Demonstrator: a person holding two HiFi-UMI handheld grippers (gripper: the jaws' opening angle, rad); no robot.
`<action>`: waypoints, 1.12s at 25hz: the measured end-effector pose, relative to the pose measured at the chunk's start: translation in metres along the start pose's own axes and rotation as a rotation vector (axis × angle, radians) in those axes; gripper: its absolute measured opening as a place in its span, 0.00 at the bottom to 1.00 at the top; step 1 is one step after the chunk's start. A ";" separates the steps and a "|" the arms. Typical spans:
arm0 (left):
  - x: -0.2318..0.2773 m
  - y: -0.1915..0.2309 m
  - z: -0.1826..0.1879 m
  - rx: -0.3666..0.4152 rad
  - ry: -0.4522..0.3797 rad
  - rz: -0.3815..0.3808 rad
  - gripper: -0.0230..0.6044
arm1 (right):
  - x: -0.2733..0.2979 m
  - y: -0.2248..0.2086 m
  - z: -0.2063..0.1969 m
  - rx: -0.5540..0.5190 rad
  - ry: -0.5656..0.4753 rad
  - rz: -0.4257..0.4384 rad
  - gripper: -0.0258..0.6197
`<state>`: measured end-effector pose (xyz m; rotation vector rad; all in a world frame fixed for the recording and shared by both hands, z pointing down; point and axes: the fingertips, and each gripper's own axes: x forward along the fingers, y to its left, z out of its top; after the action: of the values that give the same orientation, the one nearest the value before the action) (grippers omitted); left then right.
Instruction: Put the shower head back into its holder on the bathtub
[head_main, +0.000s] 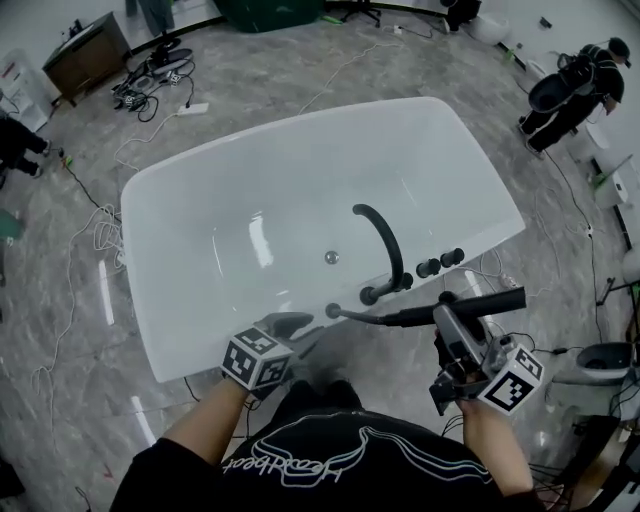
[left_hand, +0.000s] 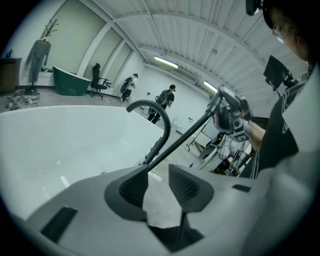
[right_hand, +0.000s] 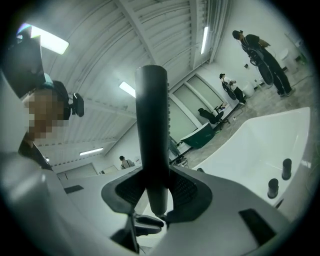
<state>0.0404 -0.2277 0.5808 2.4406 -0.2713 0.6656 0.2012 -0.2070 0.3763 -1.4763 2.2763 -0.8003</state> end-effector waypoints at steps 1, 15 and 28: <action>-0.011 -0.002 0.002 -0.023 -0.021 -0.005 0.24 | 0.006 0.000 -0.009 -0.017 0.019 -0.004 0.25; -0.145 -0.072 0.079 0.081 -0.324 -0.078 0.04 | 0.082 -0.032 -0.146 -0.409 0.346 -0.081 0.25; -0.175 -0.043 0.067 0.038 -0.335 0.000 0.04 | 0.123 -0.083 -0.227 -0.423 0.514 -0.128 0.25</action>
<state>-0.0679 -0.2258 0.4227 2.5816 -0.3937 0.2595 0.0886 -0.2803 0.6118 -1.7704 2.8974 -0.8474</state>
